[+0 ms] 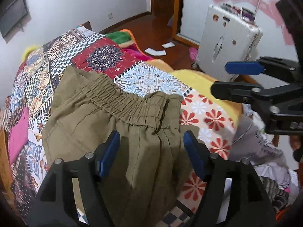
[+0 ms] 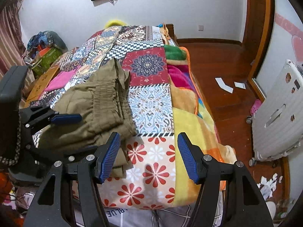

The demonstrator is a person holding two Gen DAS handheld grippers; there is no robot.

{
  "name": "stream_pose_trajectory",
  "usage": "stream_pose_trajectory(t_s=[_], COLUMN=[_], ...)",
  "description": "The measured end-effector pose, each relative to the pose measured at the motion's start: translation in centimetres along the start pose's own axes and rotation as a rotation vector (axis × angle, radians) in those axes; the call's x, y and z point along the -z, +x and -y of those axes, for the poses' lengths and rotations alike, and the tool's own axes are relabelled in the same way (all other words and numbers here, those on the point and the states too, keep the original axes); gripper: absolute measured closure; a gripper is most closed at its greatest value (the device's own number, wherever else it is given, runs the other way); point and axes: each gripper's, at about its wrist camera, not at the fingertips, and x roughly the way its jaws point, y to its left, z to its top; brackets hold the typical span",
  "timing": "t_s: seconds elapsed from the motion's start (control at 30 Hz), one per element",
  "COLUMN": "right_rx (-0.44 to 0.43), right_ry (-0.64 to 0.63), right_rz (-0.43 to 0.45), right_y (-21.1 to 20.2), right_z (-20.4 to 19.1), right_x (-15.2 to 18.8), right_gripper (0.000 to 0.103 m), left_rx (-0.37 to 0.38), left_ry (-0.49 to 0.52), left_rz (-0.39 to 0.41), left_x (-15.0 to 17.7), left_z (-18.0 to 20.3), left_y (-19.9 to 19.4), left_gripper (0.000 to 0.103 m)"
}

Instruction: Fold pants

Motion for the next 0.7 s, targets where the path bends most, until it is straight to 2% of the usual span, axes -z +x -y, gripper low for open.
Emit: stream_pose_trajectory(t_s=[0.17,0.23,0.3,0.47,0.53,0.6,0.67,0.7], right_rx=[-0.016,-0.031,-0.053,-0.104,-0.112,-0.111,-0.099,-0.091], right_ry=[-0.017,-0.022,-0.026,-0.043,-0.063,-0.084,-0.105,-0.115], right_rz=[0.032,0.04,0.042,0.016,-0.008,-0.049,-0.108,-0.133], right_y=[-0.5,-0.3,0.1,2.3,3.4,4.8,6.7,7.5], right_z=[-1.1,-1.8,-2.6,-5.2,-6.2,-6.9,-7.4,-7.5], right_x=[-0.8,-1.1,-1.4,-1.7,-1.5,-1.0,-0.2,0.2], right_gripper=[0.044,0.044,0.044,0.044,0.044,0.044,0.044,0.043], left_rx=[0.02,-0.006,-0.065,-0.186,-0.226,-0.226,-0.19,-0.175], left_ry=[-0.107,-0.147,-0.185,-0.276,-0.305,-0.34,-0.375,-0.382], left_rz=[0.097,0.133,0.148,0.12,0.083,0.043,0.001,-0.008], left_x=[0.4,0.6,0.7,1.3,1.6,2.2,2.7,3.1], left_z=[-2.5,-4.4,-6.7,-12.4,-14.8,-16.8,-18.5,-18.8], left_y=[-4.0,-5.3,-5.7,-4.0,-2.4,-0.9,1.1,1.6], left_gripper=[0.034,0.034,0.034,0.034,0.034,0.034,0.033,0.027])
